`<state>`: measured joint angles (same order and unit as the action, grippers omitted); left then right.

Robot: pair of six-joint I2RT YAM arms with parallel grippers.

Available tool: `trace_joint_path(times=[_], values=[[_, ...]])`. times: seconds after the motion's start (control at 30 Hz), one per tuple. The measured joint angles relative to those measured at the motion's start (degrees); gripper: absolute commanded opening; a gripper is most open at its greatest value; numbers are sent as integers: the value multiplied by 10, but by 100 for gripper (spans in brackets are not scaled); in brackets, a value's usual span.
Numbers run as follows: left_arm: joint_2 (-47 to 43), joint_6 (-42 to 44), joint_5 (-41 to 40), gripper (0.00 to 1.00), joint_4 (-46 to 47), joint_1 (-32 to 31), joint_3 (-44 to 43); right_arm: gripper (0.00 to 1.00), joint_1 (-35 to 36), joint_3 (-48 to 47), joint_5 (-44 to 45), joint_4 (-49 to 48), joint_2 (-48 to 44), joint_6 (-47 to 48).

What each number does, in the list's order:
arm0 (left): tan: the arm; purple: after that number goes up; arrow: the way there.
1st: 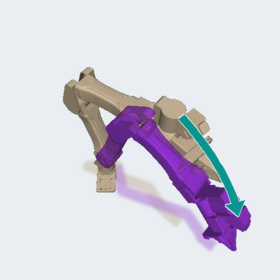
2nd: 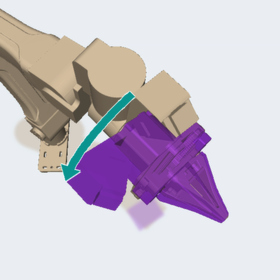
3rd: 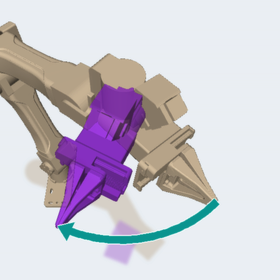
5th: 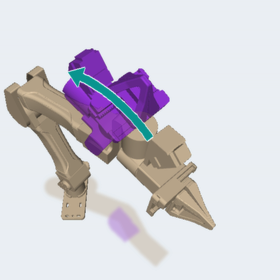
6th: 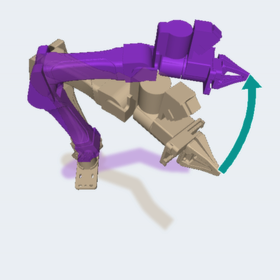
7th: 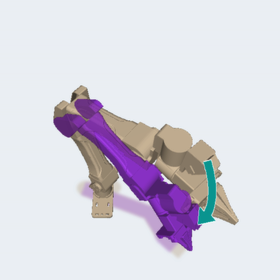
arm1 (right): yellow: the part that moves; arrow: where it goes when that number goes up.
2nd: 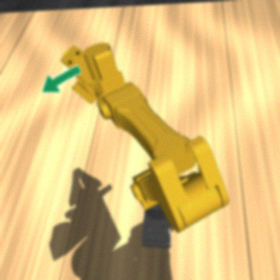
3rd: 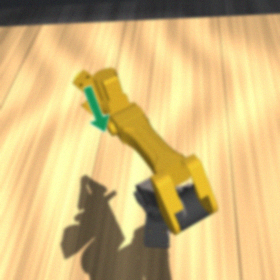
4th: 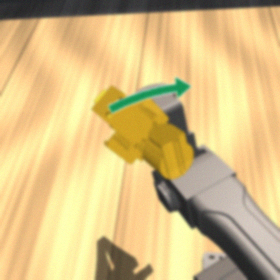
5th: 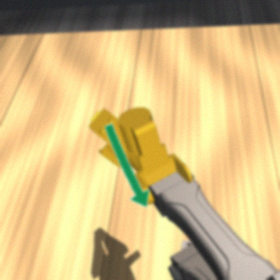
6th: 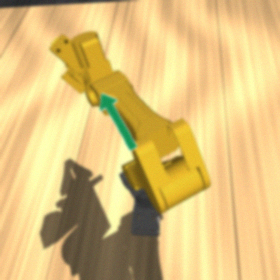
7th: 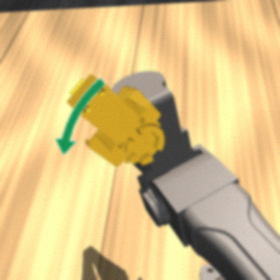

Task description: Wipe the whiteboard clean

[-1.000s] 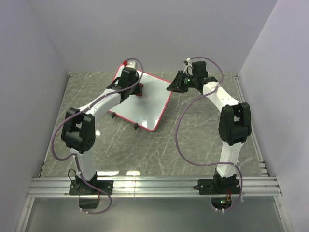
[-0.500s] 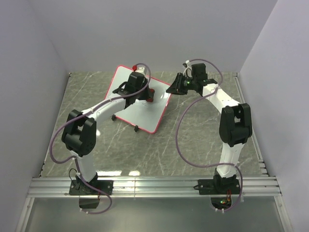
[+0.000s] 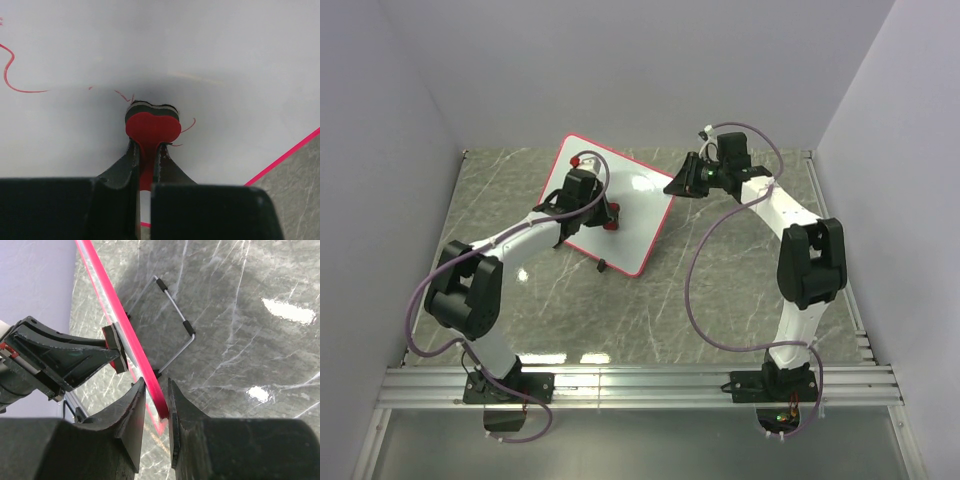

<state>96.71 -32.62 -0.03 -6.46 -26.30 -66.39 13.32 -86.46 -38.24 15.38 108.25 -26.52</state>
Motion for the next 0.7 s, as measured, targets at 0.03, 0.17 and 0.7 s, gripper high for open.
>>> trace_joint_path(times=[0.03, 0.17, 0.7], values=[[0, 0, 2, 0, 0, 0, 0, 0, 0, 2, 0, -2, -1, 0], [-4, 0, -3, 0, 7, -8, 7, 0, 0, 7, 0, -3, -7, 0], [70, 0, 2, 0, -81, -27, -134, 0, -4, 14, 21, -2, -29, 2]])
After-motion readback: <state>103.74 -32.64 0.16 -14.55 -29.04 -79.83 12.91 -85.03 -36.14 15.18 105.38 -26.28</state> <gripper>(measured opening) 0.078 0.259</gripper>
